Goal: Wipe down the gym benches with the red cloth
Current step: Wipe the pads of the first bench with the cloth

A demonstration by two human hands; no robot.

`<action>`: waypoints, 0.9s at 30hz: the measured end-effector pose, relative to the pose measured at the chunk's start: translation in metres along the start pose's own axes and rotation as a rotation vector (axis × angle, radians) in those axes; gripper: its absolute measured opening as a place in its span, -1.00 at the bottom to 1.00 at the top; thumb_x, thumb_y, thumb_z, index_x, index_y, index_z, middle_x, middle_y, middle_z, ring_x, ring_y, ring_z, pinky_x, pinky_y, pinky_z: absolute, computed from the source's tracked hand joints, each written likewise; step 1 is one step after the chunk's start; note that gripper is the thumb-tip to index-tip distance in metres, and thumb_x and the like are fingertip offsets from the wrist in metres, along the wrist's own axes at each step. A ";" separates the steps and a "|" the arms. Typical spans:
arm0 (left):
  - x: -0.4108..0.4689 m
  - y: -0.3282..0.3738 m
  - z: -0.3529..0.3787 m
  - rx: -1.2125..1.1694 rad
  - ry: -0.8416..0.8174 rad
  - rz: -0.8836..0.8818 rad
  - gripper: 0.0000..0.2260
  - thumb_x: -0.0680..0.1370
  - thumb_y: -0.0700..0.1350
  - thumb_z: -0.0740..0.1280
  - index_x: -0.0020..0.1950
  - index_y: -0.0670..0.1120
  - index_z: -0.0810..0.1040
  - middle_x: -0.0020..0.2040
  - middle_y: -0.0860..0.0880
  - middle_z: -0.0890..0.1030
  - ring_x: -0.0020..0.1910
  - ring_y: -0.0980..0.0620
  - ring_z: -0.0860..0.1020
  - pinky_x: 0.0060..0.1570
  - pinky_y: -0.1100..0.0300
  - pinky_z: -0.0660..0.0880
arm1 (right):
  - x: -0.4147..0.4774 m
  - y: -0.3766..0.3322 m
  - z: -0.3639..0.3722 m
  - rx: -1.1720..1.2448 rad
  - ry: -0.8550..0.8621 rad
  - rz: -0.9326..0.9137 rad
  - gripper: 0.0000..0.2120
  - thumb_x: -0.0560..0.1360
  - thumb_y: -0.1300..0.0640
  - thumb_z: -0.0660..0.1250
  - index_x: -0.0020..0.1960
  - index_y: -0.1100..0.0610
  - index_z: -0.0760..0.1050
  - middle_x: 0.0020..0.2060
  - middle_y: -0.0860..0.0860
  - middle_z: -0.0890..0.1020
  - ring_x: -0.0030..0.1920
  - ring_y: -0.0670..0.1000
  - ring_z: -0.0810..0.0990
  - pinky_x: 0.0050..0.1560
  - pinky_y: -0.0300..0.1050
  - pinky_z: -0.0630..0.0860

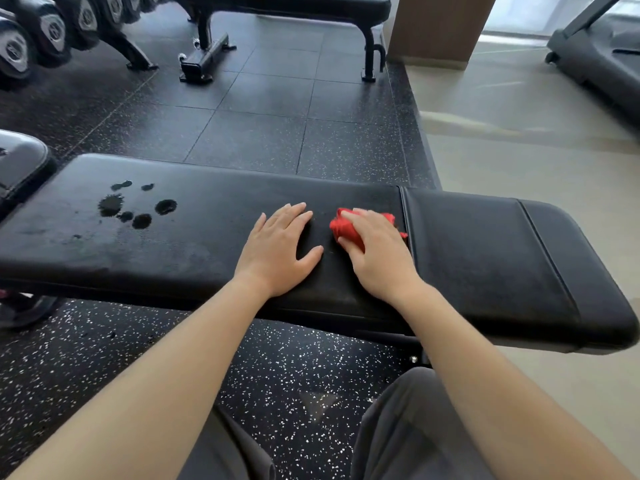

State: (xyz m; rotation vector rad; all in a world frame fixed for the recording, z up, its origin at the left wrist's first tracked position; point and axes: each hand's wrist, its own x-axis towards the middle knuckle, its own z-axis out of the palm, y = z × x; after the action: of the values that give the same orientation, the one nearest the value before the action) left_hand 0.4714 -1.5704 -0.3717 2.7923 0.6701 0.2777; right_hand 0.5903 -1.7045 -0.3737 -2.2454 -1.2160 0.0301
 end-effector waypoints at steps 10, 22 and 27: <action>0.004 -0.002 0.001 0.034 -0.027 -0.007 -0.41 0.54 0.20 0.14 0.52 0.02 0.14 0.54 0.09 0.10 0.52 0.09 0.01 0.49 0.08 -0.07 | 0.072 0.021 0.003 -0.071 -0.034 0.029 -0.59 0.53 0.09 0.28 0.35 0.16 0.39 0.29 0.13 0.48 0.33 0.15 0.36 0.38 -0.08 0.15; 0.009 -0.002 -0.001 -0.003 -0.034 -0.024 -0.44 0.57 0.11 0.14 0.53 -0.03 0.12 0.55 0.06 0.08 0.52 0.10 0.00 0.48 0.12 -0.08 | 0.047 0.008 -0.001 -0.029 -0.054 -0.044 -0.59 0.53 0.07 0.29 0.35 0.14 0.40 0.29 0.10 0.48 0.33 0.11 0.38 0.40 -0.12 0.14; 0.011 -0.004 0.001 -0.034 -0.032 -0.027 -0.54 0.62 -0.03 0.07 0.52 -0.02 0.14 0.55 0.06 0.09 0.52 0.10 0.01 0.46 0.14 -0.10 | -0.022 -0.009 -0.014 -0.001 -0.109 -0.125 -0.56 0.49 0.02 0.24 0.34 0.12 0.42 0.30 0.05 0.48 0.34 0.04 0.36 0.36 -0.37 -0.03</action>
State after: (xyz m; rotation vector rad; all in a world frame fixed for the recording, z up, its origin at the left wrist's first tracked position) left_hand 0.4796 -1.5618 -0.3729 2.7471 0.6885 0.2371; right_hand 0.5739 -1.7246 -0.3629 -2.1890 -1.4124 0.1045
